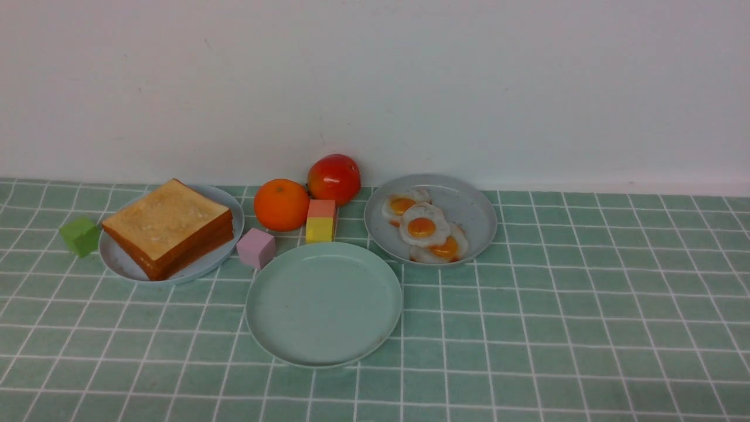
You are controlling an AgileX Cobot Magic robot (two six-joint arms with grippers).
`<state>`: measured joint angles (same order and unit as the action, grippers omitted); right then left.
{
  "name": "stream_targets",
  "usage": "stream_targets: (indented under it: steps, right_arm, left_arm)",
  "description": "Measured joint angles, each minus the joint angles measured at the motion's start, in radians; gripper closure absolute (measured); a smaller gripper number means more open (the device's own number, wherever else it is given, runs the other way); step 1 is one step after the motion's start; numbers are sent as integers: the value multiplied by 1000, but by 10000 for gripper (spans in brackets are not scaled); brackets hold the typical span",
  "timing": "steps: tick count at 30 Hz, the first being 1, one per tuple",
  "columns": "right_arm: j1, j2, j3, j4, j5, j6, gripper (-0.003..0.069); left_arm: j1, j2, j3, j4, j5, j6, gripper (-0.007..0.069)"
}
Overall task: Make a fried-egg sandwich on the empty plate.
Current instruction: Use the left arm to grab a slice of bread
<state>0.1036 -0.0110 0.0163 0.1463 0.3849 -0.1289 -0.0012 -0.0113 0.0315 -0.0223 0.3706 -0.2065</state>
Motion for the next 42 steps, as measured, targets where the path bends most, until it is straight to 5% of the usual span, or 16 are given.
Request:
stream_targets:
  steps: [15, 24, 29, 34, 40, 42]
  right_arm:
    - [0, 0, 0, 0, 0, 0, 419]
    - [0, 0, 0, 0, 0, 0, 419]
    - [0, 0, 0, 0, 0, 0, 419]
    - [0, 0, 4, 8, -31, 12, 419]
    - [0, 0, 10, 292, -211, 168, 419]
    - [0, 0, 10, 350, -248, 188, 419]
  left_arm:
    - [0, 0, 0, 119, -10, 17, 387]
    - [0, 0, 0, -279, -247, -278, 387]
    - [0, 0, 0, -352, -339, -326, 387]
    - [-3, 12, -67, -356, -252, -312, 442]
    - [-5, 289, -336, -336, -36, -111, 638]
    - [-5, 398, -410, -330, 31, -42, 638]
